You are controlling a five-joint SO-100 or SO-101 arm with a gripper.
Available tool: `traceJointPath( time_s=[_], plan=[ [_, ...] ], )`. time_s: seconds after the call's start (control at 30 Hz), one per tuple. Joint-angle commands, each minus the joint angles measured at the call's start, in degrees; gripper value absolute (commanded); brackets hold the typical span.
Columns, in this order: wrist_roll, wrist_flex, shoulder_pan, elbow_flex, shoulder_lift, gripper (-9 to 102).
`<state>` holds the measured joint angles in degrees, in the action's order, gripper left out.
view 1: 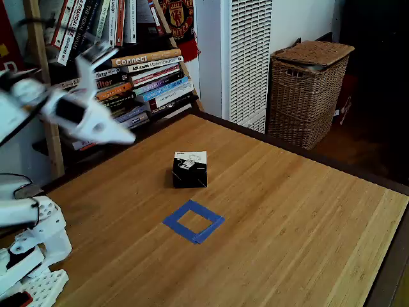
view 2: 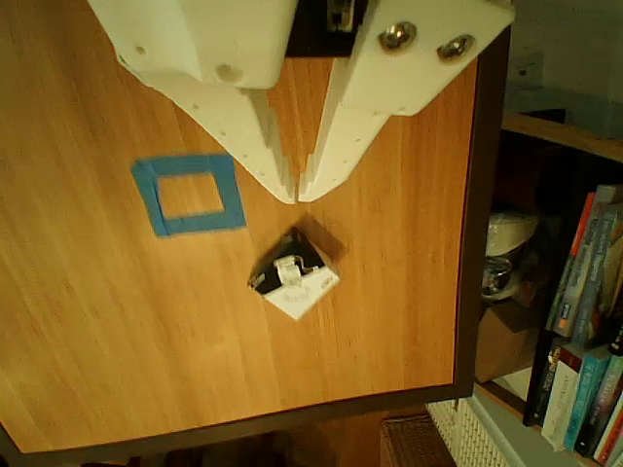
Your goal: Push the box on top of the target
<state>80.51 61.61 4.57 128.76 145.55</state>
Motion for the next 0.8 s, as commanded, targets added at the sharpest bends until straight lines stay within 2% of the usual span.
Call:
traceJointPath(
  time_s=[0.0,0.07,0.23,0.77],
  plan=[
    [1.49,-8.17,1.49,-6.42,-13.89,0],
    [1.49,-11.69,2.37,-10.37,-21.18,0],
    [1.76,-14.41,2.81,-20.74,-34.72,0],
    [8.17,-25.49,1.76,-33.13,-55.81,0]
  ],
)
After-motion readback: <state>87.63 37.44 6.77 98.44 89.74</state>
